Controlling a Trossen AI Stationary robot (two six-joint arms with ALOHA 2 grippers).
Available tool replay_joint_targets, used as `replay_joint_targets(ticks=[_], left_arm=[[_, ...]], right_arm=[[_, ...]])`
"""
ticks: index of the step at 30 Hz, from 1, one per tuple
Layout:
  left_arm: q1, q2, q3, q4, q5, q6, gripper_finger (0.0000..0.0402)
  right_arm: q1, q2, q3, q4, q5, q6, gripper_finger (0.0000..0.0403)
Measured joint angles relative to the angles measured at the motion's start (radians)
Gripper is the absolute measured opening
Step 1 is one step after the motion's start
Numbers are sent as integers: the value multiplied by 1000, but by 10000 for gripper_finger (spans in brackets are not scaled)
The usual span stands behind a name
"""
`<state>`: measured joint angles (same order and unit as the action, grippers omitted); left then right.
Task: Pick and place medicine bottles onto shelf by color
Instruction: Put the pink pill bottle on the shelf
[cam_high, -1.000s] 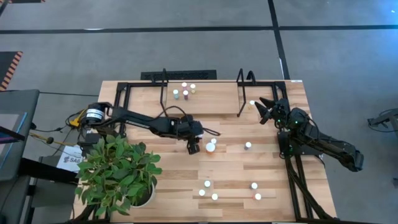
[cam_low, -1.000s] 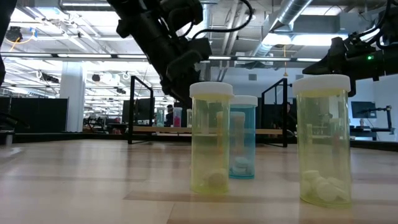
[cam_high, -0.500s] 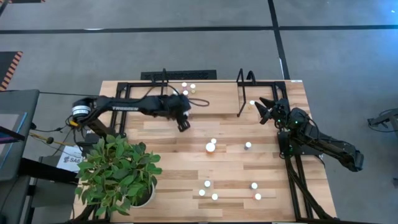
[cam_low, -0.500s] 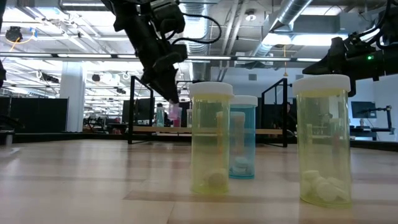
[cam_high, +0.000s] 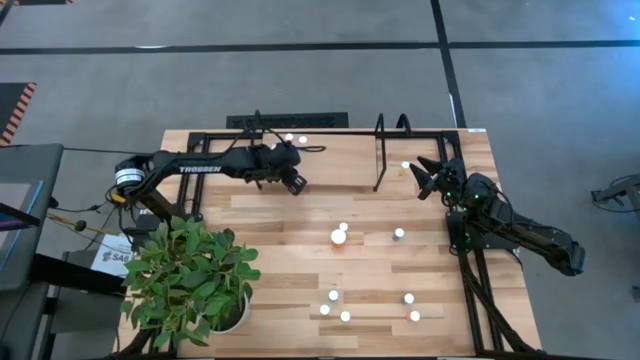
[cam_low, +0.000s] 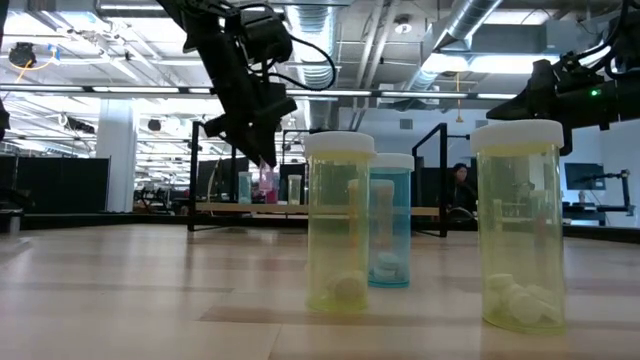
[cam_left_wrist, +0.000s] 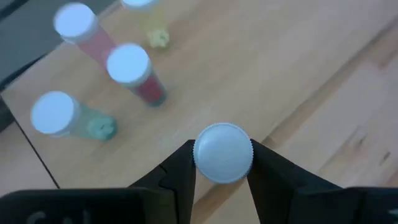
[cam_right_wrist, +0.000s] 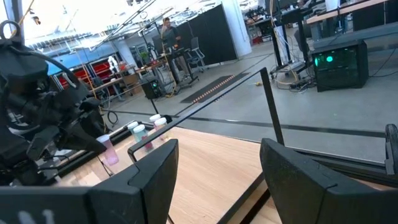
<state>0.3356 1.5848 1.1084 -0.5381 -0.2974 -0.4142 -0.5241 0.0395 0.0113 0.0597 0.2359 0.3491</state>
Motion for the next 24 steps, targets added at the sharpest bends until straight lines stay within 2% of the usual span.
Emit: replay_joint_targets(ticks=[12, 16, 19, 24], left_arm=[[-80, 0, 0, 87, -117, -173, 112], [-130, 0, 0, 73, -221, -193, 112], [-154, 0, 0, 51, -311, -280, 112], [-172, 3, 0, -16, -336, -419, 112]], right_arm=[[0, 0, 0, 0, 0, 0, 249], [0, 0, 0, 0, 0, 0, 249], [0, 0, 0, 0, 0, 0, 249], [0, 0, 0, 0, 0, 0, 249]])
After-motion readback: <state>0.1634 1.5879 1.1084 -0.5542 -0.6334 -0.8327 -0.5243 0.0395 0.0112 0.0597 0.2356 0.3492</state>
